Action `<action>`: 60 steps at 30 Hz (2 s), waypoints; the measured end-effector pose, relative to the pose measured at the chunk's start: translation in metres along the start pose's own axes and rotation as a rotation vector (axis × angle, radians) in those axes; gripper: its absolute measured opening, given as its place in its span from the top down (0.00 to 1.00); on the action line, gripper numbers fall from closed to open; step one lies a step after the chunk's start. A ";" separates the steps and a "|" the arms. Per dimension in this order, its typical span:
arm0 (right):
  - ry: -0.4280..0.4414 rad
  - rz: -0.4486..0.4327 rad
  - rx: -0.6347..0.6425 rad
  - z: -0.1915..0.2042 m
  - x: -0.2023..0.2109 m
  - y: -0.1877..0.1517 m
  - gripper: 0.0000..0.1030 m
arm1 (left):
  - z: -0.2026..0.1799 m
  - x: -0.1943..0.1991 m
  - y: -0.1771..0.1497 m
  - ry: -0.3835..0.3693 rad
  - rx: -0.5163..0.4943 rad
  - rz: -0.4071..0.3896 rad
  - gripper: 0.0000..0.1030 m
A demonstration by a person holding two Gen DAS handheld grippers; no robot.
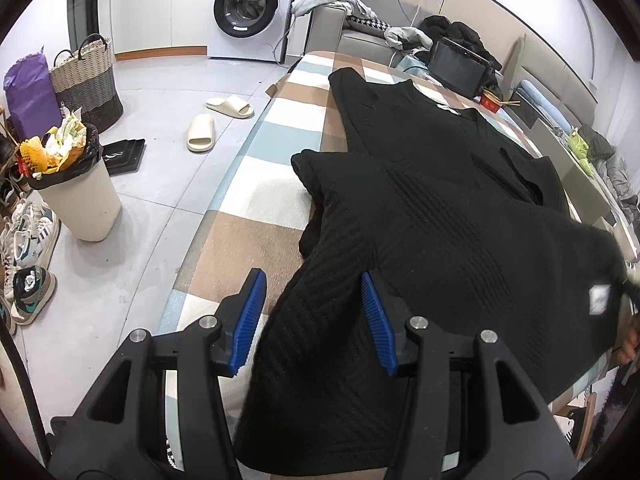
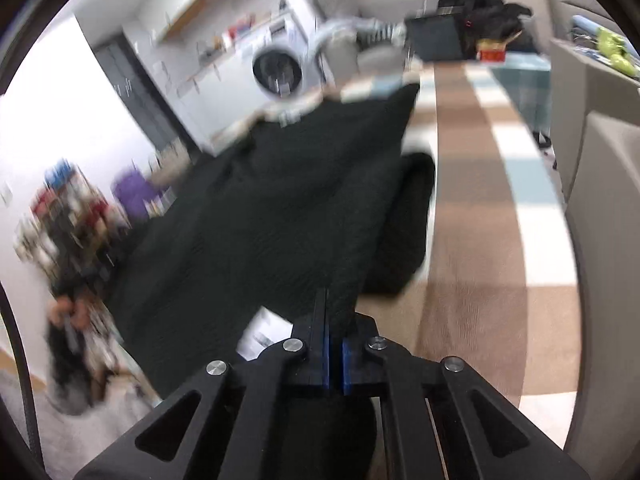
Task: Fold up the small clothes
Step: 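Pinch the folded hem with both tools, press it flat, then open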
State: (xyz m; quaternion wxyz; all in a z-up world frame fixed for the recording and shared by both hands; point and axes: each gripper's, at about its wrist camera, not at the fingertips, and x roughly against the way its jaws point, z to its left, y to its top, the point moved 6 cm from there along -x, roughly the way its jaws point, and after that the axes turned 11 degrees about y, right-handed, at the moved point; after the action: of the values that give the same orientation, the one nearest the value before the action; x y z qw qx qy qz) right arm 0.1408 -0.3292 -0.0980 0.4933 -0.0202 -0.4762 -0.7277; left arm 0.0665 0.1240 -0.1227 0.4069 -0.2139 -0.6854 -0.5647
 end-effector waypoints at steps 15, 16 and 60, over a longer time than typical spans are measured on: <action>0.068 -0.150 -0.105 0.000 0.012 0.018 0.96 | -0.010 0.005 0.002 -0.098 0.015 -0.031 0.94; 0.069 -0.149 -0.113 -0.002 0.012 0.017 0.96 | -0.009 0.009 0.005 -0.103 0.027 -0.052 0.94; -0.161 0.032 -0.157 -0.067 -0.078 0.057 0.44 | -0.064 -0.093 0.087 -0.049 0.071 0.002 0.53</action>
State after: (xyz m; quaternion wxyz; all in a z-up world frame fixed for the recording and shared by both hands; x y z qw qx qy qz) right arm 0.2526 -0.3259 -0.1350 0.4618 -0.1245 -0.4556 -0.7508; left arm 0.2058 0.1025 -0.1434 0.3981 -0.2138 -0.7144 -0.5342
